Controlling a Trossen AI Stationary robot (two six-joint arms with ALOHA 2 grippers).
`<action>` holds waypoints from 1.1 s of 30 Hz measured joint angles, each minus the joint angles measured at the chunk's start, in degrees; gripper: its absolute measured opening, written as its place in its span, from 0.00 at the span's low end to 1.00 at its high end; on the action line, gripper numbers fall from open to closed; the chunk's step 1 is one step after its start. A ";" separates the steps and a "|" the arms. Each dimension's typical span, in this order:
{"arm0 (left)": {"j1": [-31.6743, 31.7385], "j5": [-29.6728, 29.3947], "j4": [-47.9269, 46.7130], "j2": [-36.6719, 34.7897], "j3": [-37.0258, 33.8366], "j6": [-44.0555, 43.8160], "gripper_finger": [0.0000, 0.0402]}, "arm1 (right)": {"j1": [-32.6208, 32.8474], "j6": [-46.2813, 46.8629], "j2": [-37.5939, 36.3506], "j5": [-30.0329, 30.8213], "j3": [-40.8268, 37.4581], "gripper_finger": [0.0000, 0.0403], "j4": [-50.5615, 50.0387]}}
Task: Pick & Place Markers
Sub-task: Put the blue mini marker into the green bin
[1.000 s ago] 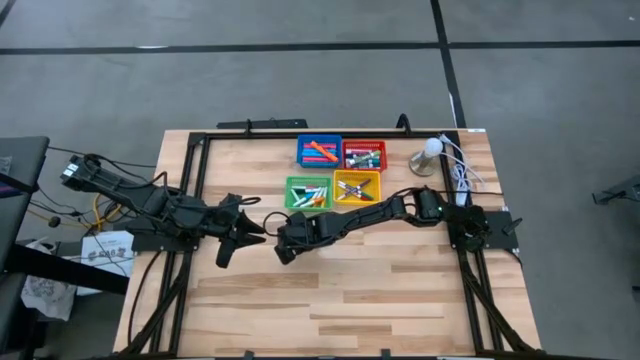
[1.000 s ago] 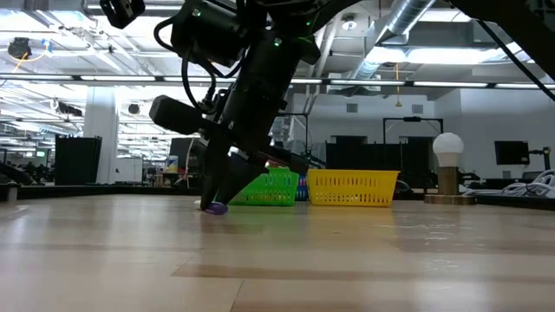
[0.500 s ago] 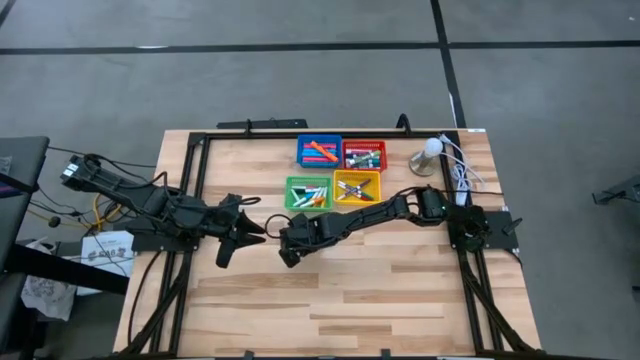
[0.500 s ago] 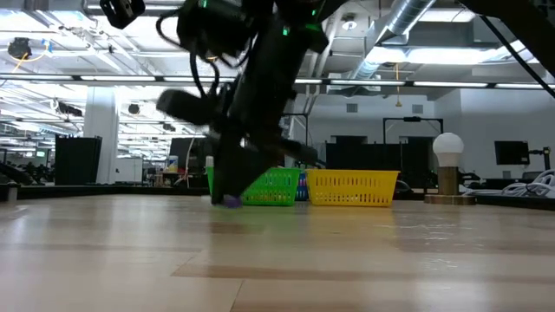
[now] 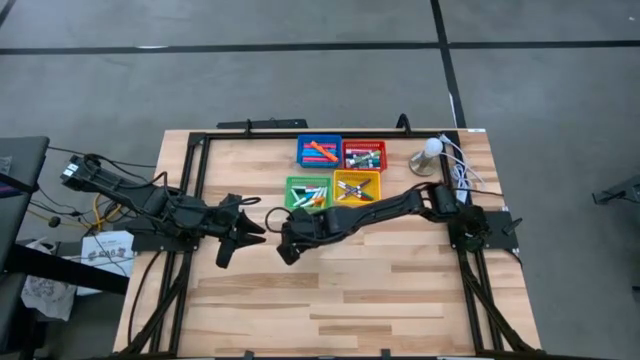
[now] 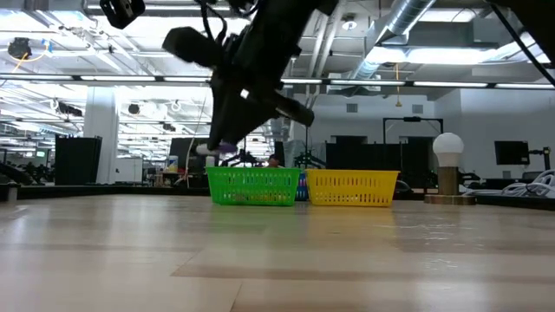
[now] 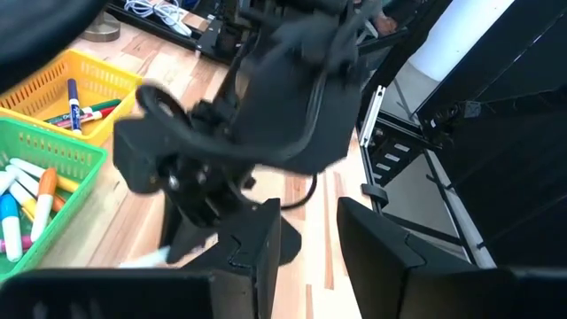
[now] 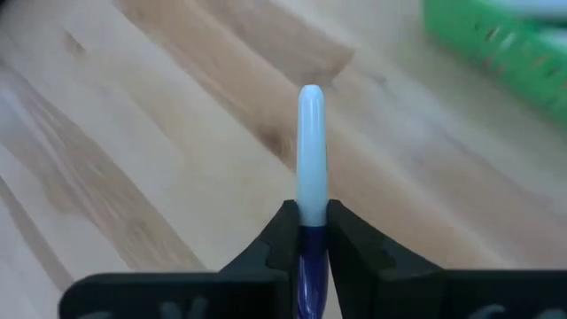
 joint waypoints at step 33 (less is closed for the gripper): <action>-0.01 -0.18 0.02 0.00 0.00 0.00 0.28 | -11.68 -28.09 -8.02 9.20 0.20 0.10 -9.10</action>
